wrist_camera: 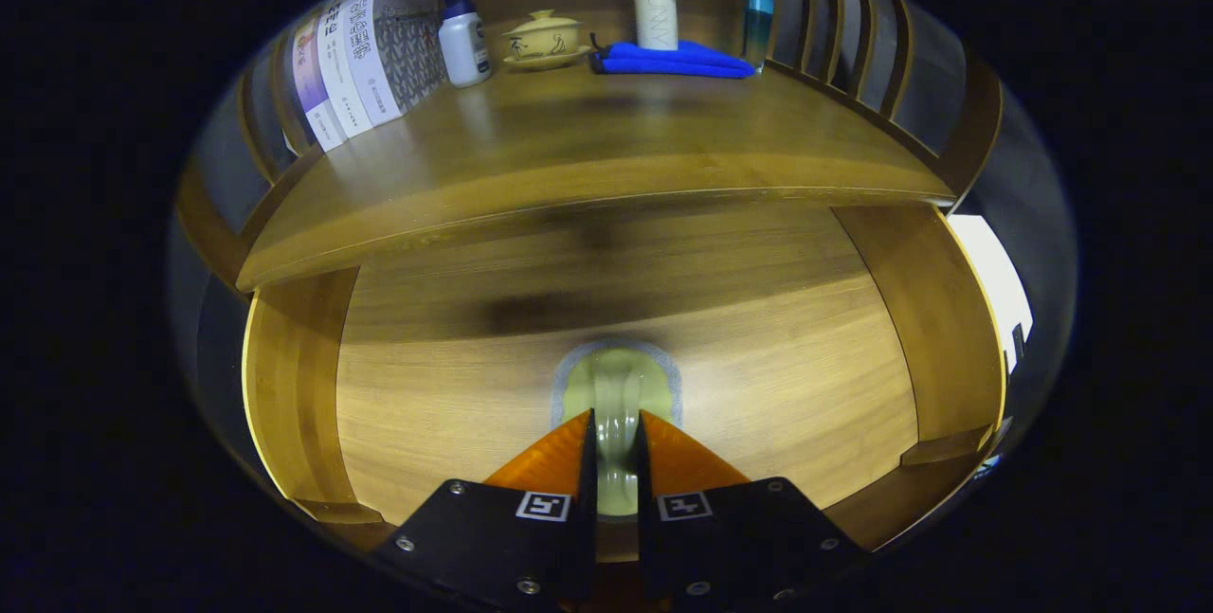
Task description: Pull open the drawer, take out the items inside it, and place them on the countertop above the cabinet.
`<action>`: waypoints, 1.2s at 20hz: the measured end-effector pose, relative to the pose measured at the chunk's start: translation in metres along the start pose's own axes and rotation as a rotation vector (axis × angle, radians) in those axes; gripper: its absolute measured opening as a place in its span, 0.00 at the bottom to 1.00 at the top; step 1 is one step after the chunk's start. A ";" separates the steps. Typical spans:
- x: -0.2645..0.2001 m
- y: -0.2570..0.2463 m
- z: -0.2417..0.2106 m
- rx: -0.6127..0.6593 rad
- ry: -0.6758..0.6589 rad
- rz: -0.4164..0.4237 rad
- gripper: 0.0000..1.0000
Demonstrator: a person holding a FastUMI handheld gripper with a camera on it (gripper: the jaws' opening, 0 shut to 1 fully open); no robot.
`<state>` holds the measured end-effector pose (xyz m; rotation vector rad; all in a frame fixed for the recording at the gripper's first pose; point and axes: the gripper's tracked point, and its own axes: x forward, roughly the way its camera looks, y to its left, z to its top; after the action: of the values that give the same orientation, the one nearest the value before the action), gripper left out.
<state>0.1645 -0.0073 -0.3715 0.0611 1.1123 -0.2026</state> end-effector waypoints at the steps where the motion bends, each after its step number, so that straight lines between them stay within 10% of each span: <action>1: -0.004 0.000 0.001 -0.014 -0.016 -0.001 0.17; 13: -0.101 0.013 0.078 -0.087 -0.328 0.025 0.13; 24: -0.097 0.026 0.193 -0.181 -0.487 0.022 0.12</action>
<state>0.2992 0.0016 -0.2007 -0.1319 0.6399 -0.0886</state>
